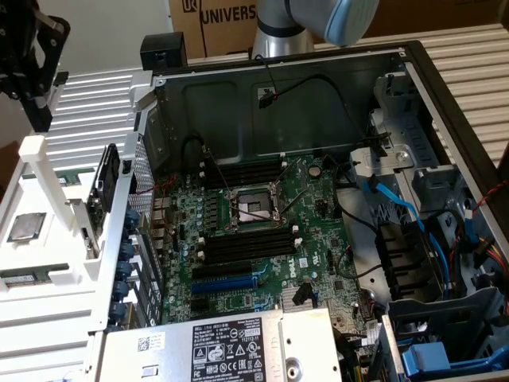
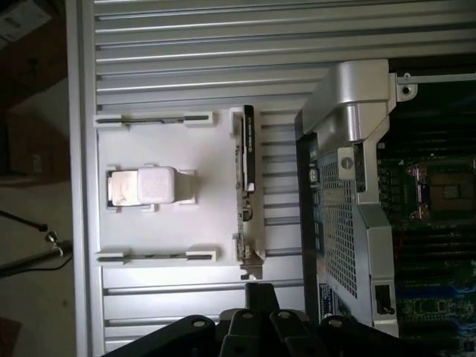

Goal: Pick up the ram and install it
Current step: 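Reach for the ram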

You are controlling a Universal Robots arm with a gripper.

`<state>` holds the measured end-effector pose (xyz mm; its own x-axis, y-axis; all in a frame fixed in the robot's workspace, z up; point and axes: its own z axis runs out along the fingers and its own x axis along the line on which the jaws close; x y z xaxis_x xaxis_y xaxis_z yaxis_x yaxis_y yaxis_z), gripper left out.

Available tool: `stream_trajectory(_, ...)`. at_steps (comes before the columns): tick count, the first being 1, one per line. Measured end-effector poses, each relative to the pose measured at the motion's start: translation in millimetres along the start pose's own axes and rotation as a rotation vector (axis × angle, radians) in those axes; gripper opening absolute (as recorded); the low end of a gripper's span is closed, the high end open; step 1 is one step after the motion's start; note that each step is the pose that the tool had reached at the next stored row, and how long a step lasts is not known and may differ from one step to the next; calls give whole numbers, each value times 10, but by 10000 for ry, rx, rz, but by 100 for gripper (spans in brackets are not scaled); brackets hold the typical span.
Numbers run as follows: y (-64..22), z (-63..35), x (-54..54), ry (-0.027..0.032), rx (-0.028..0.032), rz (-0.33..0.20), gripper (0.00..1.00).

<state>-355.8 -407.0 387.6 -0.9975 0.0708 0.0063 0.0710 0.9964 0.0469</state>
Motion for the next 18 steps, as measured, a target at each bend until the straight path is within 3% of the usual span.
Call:
stream_trajectory(10,-33,9,453,2,5,-14,10)
stream_trajectory(12,-39,18,545,-4,66,-13,10)
stream_trajectory(13,-39,24,590,-7,119,-12,10)
stream_trajectory(14,-35,35,669,-13,210,-12,10)
stream_trajectory(15,-26,45,711,-16,253,-13,10)
stream_trajectory(18,18,76,783,-23,360,-16,10)
